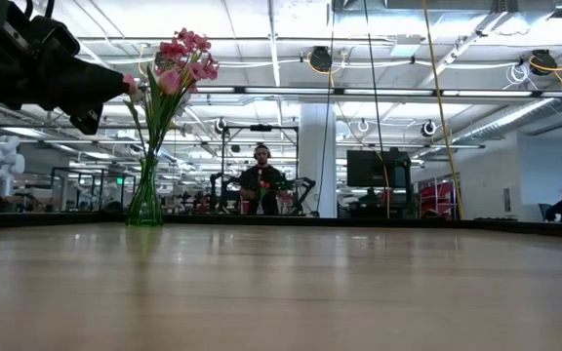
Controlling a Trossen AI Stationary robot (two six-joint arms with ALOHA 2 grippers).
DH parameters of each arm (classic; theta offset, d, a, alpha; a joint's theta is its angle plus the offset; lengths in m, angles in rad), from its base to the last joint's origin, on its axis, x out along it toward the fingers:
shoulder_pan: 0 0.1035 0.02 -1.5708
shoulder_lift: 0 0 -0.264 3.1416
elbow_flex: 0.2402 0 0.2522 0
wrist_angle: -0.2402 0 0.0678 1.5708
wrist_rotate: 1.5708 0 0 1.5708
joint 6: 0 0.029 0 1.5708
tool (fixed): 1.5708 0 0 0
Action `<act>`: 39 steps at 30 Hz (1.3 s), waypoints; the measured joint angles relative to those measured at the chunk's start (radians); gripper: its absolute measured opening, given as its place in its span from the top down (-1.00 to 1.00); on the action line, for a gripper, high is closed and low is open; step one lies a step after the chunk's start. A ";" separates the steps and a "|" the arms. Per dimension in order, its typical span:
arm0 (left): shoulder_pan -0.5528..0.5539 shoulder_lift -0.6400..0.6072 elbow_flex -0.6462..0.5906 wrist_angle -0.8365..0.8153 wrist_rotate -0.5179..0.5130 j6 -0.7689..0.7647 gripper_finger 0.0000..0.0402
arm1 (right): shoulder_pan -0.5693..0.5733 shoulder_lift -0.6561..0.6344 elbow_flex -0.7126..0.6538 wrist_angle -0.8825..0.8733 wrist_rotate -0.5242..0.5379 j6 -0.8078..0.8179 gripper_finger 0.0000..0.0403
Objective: Sort flowers into vase by color
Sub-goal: Put the orange flowers into the transparent vase
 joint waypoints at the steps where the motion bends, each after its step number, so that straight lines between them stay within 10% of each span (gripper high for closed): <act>1: 0.000 0.000 0.000 0.000 0.000 0.000 0.60 | 0.010 0.014 0.000 0.014 0.017 -0.001 1.00; 39: 0.000 0.000 0.000 0.000 0.000 0.000 0.60 | -0.050 0.238 0.000 0.109 0.094 0.053 1.00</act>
